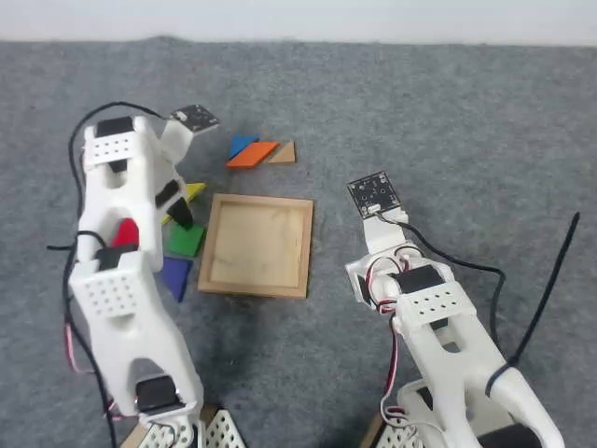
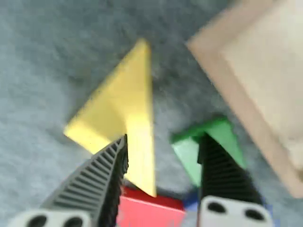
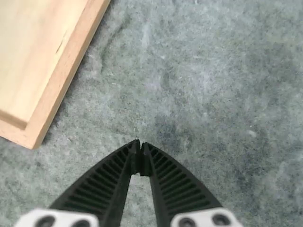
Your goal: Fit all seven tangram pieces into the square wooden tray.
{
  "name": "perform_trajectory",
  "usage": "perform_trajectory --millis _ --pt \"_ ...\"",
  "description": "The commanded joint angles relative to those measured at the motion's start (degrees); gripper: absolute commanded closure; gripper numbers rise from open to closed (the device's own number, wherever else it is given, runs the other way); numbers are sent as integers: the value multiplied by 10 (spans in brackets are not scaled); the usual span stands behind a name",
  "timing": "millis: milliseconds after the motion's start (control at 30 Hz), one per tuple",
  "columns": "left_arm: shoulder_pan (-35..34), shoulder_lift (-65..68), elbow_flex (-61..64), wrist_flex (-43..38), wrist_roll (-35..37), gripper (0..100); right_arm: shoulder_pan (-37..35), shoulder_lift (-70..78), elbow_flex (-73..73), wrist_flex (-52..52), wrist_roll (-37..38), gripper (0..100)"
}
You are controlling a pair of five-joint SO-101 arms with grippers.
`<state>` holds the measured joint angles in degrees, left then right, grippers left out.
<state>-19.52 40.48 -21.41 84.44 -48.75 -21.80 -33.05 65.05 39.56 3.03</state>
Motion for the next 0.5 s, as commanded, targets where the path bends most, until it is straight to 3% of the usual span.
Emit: perform_trajectory --millis 0,100,200,467 --pt "-16 105 -229 87 -54 754 11 0 -7 -11 8 990" --pt "-21 192 -407 157 -67 754 11 0 -7 -11 8 990" --pt "-28 261 -512 163 -69 753 11 0 -7 -11 8 990" --pt "-32 321 -526 162 -88 667 9 0 -7 -11 8 990"
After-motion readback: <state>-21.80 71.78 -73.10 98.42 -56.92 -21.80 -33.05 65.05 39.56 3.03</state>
